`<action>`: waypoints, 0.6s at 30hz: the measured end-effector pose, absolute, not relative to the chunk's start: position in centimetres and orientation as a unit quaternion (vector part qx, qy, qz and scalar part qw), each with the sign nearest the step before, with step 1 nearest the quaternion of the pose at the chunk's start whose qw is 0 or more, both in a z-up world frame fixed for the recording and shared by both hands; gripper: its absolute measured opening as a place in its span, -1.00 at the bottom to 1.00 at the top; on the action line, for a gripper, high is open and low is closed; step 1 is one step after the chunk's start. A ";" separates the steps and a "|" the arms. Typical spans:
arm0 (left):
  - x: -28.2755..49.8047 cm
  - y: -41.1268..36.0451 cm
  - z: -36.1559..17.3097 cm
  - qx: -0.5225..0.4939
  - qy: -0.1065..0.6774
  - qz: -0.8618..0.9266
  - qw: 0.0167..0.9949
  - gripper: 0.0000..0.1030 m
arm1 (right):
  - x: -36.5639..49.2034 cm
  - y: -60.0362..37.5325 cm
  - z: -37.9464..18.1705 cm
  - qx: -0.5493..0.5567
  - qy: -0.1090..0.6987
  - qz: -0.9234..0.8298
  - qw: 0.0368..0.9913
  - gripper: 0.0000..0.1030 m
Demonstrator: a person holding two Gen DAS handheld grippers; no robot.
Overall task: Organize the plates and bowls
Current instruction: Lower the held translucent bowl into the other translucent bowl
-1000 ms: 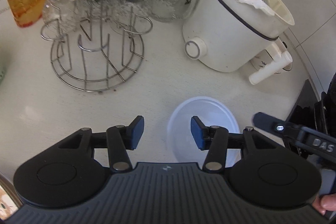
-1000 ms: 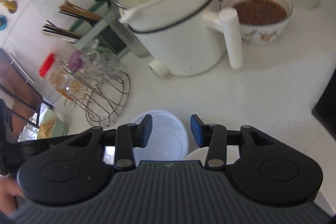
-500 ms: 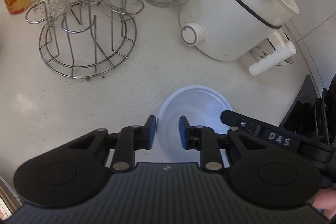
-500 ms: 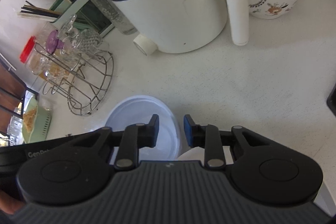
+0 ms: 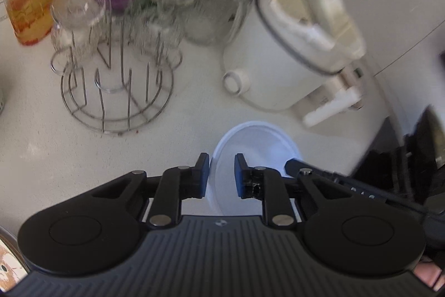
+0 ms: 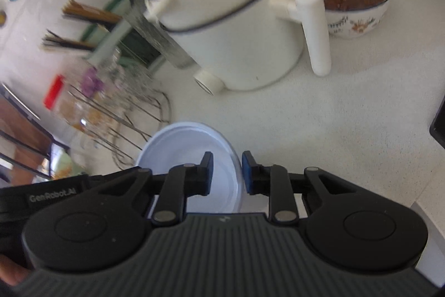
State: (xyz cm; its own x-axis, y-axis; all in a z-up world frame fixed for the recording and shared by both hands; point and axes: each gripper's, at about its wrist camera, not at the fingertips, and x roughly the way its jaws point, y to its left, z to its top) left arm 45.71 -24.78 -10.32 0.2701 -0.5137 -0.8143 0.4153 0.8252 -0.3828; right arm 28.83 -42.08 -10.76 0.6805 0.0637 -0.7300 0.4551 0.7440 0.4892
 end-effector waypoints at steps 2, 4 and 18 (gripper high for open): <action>45.7 -23.9 -8.9 -0.060 0.522 -0.298 0.797 -0.56 | 28.3 -41.7 -10.1 0.347 0.374 -0.106 0.854 -0.49; 45.7 -23.0 -7.8 -0.075 0.517 -0.300 0.798 -0.56 | 27.8 -41.3 -9.6 0.359 0.367 -0.100 0.852 -0.49; 43.5 -18.1 -5.6 -0.089 0.519 -0.290 0.799 -0.56 | 25.8 -38.2 -8.3 0.378 0.368 -0.050 0.848 -0.48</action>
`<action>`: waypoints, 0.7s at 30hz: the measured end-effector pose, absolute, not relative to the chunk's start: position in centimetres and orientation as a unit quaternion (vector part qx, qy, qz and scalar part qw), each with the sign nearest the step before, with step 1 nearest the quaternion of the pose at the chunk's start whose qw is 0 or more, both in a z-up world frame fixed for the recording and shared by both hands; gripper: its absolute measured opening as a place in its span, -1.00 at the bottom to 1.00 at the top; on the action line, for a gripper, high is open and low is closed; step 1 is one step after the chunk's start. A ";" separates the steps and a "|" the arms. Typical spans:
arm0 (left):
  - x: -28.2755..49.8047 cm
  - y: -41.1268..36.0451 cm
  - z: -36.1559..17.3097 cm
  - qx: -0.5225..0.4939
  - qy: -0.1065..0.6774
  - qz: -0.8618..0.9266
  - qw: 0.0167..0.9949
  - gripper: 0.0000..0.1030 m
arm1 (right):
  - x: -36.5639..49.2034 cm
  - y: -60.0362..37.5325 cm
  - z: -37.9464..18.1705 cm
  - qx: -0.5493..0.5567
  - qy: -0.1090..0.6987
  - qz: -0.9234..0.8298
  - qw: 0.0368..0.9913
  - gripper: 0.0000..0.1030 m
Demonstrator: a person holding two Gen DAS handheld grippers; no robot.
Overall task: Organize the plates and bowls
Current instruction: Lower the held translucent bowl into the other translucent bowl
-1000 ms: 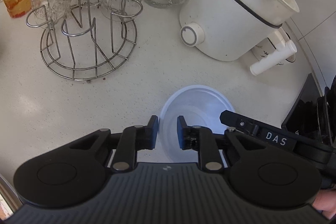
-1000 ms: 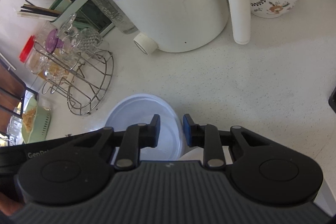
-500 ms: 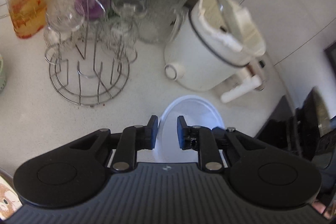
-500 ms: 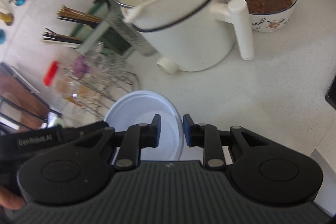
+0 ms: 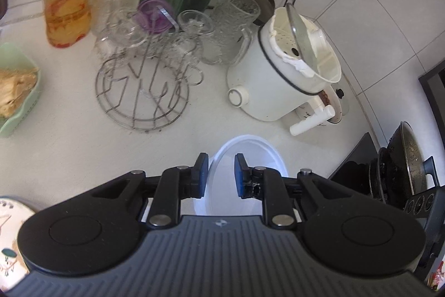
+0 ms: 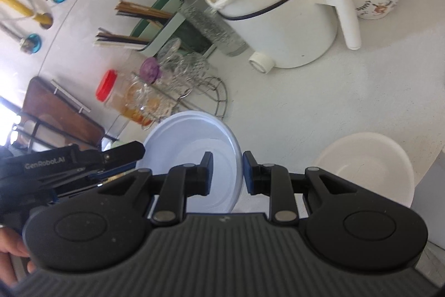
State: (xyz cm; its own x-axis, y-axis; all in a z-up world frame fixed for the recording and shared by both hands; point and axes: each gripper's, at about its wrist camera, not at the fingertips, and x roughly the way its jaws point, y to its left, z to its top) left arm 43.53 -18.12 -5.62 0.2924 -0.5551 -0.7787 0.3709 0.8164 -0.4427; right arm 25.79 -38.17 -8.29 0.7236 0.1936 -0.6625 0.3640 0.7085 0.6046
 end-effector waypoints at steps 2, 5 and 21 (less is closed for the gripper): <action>43.3 -17.2 -5.8 -0.101 0.522 -0.287 0.797 -0.56 | 25.8 -37.9 -8.0 0.378 0.369 -0.043 0.848 -0.48; 43.0 -15.7 -6.1 -0.114 0.520 -0.283 0.797 -0.56 | 25.8 -37.3 -7.7 0.375 0.366 -0.030 0.851 -0.49; 38.7 -9.0 -9.3 -0.158 0.525 -0.220 0.807 -0.56 | 25.3 -32.8 -10.0 0.368 0.407 0.018 0.836 -0.48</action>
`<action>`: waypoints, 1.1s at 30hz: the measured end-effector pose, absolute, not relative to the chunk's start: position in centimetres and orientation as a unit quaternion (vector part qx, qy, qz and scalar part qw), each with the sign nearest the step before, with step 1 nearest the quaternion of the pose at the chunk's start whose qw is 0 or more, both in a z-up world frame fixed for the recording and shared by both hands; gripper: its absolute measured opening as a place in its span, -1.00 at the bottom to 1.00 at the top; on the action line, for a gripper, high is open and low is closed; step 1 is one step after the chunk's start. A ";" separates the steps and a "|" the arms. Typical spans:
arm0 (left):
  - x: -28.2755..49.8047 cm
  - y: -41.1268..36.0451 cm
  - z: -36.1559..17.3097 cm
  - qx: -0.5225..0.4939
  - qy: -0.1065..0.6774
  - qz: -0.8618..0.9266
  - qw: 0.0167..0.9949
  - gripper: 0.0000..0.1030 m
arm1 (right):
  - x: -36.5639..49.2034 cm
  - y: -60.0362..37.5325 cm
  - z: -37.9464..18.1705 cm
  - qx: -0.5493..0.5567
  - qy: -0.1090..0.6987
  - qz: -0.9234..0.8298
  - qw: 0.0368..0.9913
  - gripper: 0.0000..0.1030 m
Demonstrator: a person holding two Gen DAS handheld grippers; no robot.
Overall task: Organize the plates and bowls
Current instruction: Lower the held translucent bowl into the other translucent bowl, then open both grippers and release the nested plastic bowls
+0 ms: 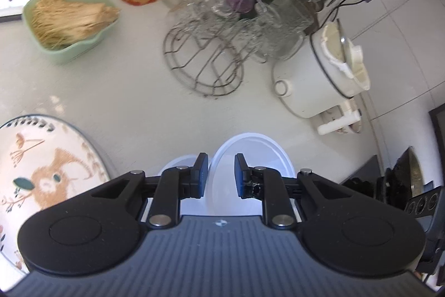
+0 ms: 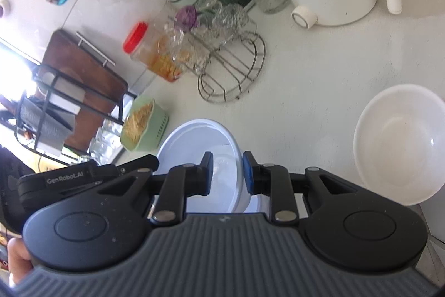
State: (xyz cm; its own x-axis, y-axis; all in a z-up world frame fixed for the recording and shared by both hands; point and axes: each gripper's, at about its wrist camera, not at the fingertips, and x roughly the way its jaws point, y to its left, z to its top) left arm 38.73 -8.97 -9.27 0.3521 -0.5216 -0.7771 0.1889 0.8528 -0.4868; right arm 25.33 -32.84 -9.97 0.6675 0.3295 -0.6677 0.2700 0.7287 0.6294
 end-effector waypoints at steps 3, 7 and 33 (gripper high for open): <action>38.3 -8.4 -10.0 -0.158 0.530 -0.212 0.806 -0.56 | 25.4 -32.3 -10.5 0.362 0.417 0.020 0.833 -0.49; 37.9 -7.7 -10.8 -0.157 0.534 -0.200 0.806 -0.56 | 25.7 -31.7 -11.1 0.358 0.429 0.025 0.829 -0.48; 38.1 -8.1 -9.8 -0.070 0.526 -0.189 0.826 -0.27 | 26.2 -30.8 -9.1 0.259 0.439 -0.002 0.861 -0.40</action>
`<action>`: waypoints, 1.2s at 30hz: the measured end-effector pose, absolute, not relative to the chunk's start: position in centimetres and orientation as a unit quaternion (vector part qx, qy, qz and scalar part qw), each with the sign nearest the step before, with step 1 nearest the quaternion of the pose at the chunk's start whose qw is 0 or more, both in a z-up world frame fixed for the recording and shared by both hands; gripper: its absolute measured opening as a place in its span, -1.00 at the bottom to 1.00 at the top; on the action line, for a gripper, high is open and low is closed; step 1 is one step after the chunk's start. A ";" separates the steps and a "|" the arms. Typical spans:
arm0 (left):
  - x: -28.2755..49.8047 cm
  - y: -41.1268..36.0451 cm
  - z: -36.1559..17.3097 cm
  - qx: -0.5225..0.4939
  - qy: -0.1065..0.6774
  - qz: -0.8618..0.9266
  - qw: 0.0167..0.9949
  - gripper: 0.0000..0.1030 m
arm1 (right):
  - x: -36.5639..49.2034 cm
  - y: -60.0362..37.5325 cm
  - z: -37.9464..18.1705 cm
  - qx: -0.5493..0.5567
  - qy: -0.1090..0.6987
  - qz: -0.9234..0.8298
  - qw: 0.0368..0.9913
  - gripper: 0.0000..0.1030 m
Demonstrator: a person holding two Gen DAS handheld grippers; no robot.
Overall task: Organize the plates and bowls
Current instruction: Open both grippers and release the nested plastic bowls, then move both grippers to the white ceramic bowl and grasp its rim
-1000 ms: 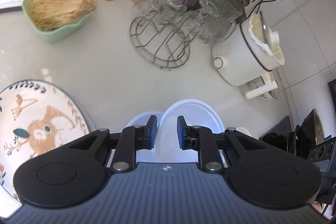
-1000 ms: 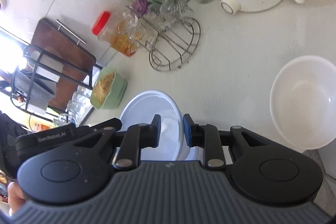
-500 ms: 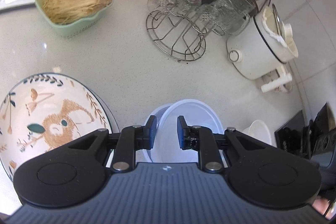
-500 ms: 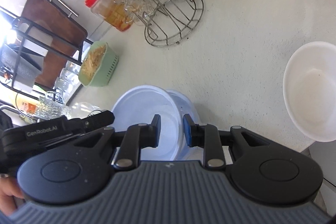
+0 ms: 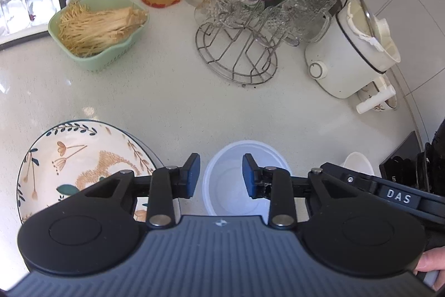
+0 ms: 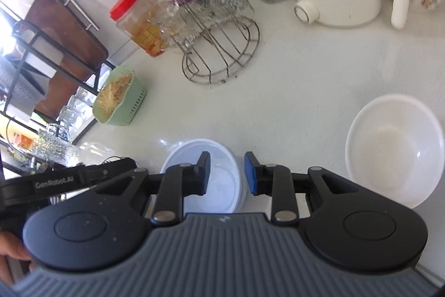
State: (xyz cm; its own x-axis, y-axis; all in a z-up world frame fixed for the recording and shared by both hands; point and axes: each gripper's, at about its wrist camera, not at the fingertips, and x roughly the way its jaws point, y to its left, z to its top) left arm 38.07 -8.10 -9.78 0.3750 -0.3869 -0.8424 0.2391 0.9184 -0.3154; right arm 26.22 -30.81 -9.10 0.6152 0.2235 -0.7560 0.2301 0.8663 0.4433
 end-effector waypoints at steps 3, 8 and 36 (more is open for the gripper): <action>37.7 -8.0 -9.2 -0.070 0.519 -0.194 0.830 -0.27 | 25.4 -30.6 -7.9 0.245 0.418 -0.008 0.875 -0.40; 36.3 -7.2 -7.4 -0.079 0.489 -0.195 0.847 -0.27 | 23.7 -30.2 -6.2 0.233 0.385 -0.013 0.893 -0.40; 29.4 -7.5 -4.8 0.020 0.429 -0.215 0.877 -0.27 | 16.7 -28.8 -3.1 0.173 0.316 -0.075 0.930 -0.40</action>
State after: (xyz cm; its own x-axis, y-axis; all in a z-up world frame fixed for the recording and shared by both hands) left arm 29.45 -7.46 -4.79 0.5394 -0.3592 -0.7616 0.3937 0.9071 -0.1489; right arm 16.68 -28.76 -3.15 0.7888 -0.0304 -0.6139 0.2494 0.9287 0.2745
